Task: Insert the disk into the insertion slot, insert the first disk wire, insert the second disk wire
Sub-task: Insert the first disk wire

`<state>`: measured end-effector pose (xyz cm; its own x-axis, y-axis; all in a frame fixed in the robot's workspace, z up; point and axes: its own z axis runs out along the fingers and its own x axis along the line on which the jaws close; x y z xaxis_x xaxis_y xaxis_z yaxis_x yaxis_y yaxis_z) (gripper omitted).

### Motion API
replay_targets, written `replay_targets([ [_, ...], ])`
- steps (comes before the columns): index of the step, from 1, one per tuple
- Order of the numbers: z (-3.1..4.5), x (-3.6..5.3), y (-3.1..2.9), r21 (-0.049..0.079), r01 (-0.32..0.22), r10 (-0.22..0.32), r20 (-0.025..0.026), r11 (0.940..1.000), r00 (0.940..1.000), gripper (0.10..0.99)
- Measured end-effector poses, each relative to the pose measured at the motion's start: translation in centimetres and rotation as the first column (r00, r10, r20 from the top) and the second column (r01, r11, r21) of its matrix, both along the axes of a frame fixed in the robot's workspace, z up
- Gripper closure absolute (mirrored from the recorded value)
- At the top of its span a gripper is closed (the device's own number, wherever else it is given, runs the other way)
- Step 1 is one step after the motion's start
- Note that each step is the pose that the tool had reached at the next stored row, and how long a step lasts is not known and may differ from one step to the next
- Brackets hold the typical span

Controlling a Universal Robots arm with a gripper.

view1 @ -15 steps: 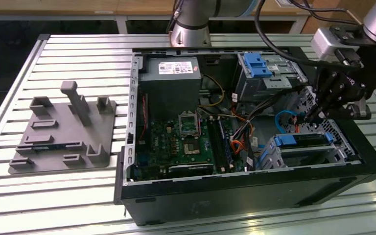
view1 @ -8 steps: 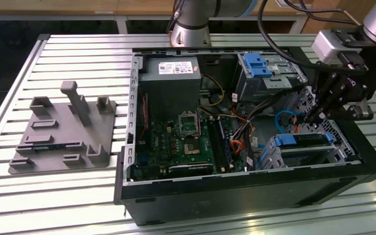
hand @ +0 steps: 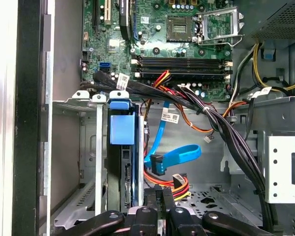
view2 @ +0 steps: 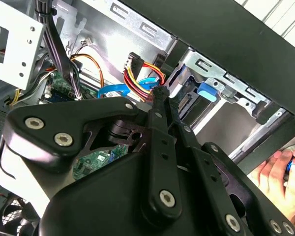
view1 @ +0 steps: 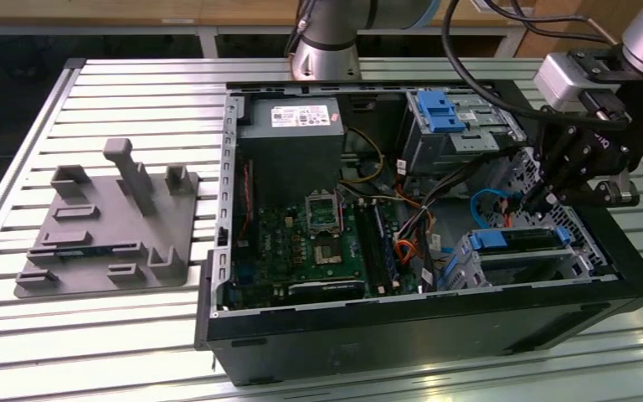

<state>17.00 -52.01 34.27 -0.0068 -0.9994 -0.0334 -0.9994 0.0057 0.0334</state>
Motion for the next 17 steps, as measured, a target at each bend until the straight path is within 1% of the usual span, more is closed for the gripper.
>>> replay_targets([
  [2,-0.01,-0.01,-0.26,0.002,0.0,0.0,-0.0001,1.0,1.0,0.922],
  [3,-0.01,-0.02,-0.46,0.007,0.0,0.0,0.0,1.0,1.0,0.922],
  [7,-0.01,-0.07,-1.25,0.028,0.0,0.0,0.0006,0.9996,1.0,0.922],
  [8,-0.01,-0.11,-1.39,0.036,0.0,0.0,0.0011,0.9993,1.0,0.922],
  [10,-0.01,-0.16,-1.54,0.047,0.0,0.0,0.0016,0.9989,1.0,0.922],
  [17,-0.02,-0.16,-1.69,0.045,0.0,0.0,0.0015,0.999,1.0,0.922],
])
